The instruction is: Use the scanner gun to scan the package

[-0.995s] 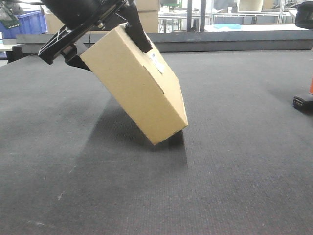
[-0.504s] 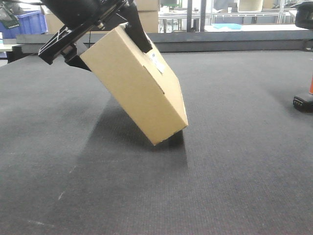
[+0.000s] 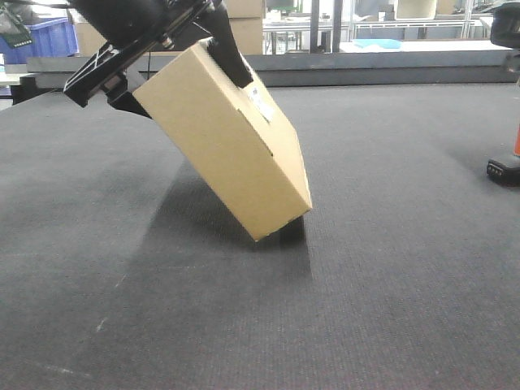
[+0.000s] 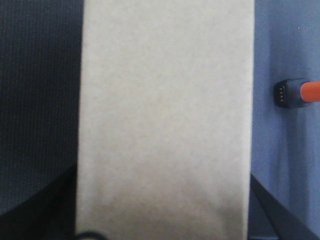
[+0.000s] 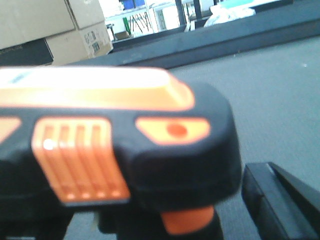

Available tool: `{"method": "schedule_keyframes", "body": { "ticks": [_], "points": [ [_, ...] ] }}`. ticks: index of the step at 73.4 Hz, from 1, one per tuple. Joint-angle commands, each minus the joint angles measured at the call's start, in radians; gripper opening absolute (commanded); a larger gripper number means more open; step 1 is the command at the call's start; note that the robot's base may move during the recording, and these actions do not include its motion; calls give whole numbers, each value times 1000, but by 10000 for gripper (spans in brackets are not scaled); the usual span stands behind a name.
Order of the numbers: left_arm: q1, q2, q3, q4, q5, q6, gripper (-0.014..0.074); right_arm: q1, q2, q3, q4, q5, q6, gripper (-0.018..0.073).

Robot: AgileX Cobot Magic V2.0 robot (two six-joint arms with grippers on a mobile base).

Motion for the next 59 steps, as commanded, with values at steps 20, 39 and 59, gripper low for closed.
{"method": "schedule_keyframes", "body": {
  "ticks": [20, 39, 59],
  "points": [
    [-3, -1, -6, -2, -12, -6, -111, 1, 16, -19, 6, -1, -8, 559],
    [-3, -1, -6, -2, -12, -6, -111, 1, 16, -19, 6, 8, -8, 253],
    [-3, -1, -6, -2, -12, -6, -111, 1, -5, -17, -48, -20, -8, -155]
  ]
}}
